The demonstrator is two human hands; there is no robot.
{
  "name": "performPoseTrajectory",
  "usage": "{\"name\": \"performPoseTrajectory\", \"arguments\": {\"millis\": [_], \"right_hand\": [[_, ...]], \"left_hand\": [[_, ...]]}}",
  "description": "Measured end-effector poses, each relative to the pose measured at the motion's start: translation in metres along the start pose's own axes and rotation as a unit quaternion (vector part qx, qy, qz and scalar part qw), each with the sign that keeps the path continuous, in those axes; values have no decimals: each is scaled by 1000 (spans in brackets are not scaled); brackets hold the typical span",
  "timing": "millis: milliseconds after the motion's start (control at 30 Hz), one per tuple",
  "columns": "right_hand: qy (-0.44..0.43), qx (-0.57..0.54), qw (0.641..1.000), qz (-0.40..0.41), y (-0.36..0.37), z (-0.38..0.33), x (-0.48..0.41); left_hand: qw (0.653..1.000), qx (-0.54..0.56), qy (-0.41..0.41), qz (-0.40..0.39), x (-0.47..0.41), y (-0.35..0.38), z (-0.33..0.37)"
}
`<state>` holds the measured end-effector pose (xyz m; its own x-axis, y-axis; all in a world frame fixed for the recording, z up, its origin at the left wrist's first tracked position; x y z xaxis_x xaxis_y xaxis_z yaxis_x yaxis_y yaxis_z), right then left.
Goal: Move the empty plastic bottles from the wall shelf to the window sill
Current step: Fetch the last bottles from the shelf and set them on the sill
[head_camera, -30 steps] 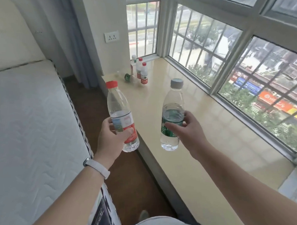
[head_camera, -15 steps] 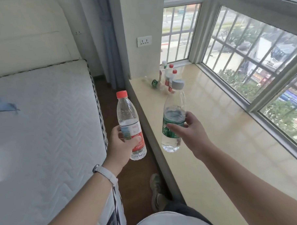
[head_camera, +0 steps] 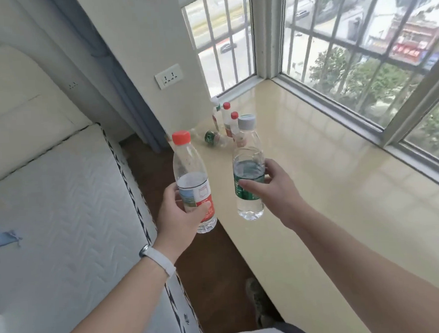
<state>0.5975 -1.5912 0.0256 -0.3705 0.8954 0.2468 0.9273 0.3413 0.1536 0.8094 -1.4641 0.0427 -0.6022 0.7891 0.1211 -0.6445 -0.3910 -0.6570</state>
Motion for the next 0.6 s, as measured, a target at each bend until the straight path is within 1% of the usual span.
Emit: {"name": "performPoseTrajectory", "arguments": {"millis": [100,200,433,600], "right_hand": [[11,-21,1000,13,-12,6,-24],[12,-17,1000,19,-21,7,-44],[2,-4,999,54,-40,-2,-69],[-4,-16,995,103,-52,-3,-87]], "left_hand": [[1000,-13,6,-5,-27,16,15],[999,-22,20,-12,-51,27,31],[996,-26,34,-74,-95,52,52],[992,-31,53,-109,-126,69,67]]}}
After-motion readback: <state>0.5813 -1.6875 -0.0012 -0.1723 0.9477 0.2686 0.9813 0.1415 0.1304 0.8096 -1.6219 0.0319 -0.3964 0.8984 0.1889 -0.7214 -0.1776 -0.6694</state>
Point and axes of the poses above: each hand's wrist, its own x-axis away from the middle knuckle, its own y-axis out of the palm, z = x × y, the point moved 8 cm from there along -x, towards the middle knuckle, and after that the axes turned 10 degrees about -x, right-handed, at the moved point
